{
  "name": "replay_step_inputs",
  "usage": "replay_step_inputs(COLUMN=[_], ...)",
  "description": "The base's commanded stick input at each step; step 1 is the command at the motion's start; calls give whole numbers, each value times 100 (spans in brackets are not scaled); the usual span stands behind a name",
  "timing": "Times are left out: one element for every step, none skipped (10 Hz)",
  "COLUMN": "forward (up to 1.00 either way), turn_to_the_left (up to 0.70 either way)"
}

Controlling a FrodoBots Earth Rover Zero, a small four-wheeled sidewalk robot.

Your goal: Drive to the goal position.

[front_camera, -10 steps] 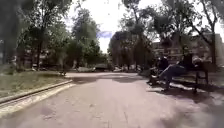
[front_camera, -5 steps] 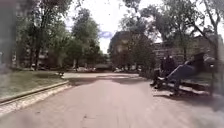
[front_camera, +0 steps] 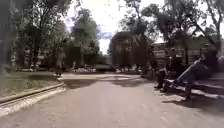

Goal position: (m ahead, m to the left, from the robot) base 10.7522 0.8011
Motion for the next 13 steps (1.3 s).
replay_step_inputs(forward=[85, 85, 85, 85, 85, 85, 85, 85, 85, 85, 85, 85, 85], turn_to_the_left=[0, 0, 0, 0, 0, 0, 0, 0, 0, 0, 0, 0, 0])
